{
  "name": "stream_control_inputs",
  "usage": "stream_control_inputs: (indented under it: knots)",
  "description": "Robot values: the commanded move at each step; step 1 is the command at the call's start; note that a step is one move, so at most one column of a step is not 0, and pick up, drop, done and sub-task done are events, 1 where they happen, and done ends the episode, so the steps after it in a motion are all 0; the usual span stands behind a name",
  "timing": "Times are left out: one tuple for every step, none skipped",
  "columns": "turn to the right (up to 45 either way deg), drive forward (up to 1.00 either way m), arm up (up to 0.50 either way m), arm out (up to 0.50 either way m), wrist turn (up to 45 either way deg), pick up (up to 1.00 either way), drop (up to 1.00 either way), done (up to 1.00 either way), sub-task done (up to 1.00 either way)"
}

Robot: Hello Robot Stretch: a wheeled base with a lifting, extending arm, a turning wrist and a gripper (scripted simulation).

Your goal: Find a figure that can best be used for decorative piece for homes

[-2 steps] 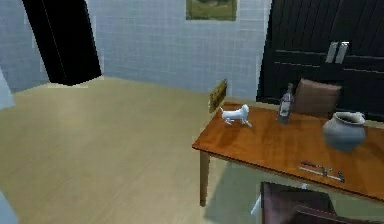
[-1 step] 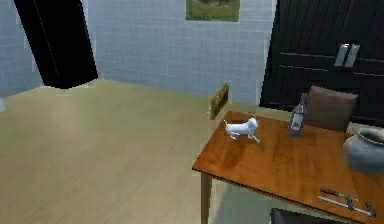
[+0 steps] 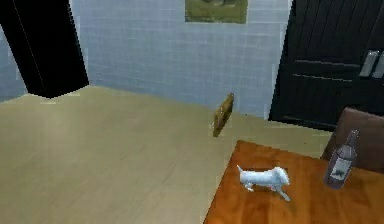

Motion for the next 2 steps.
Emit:
stream_control_inputs:
  knots:
    - [21.0, 0.0, 0.0, 0.0, 0.0, 0.0, 0.0, 0.0, 0.0]
    - [0.0, 0.0, 0.0, 0.0, 0.0, 0.0, 0.0, 1.0, 0.0]
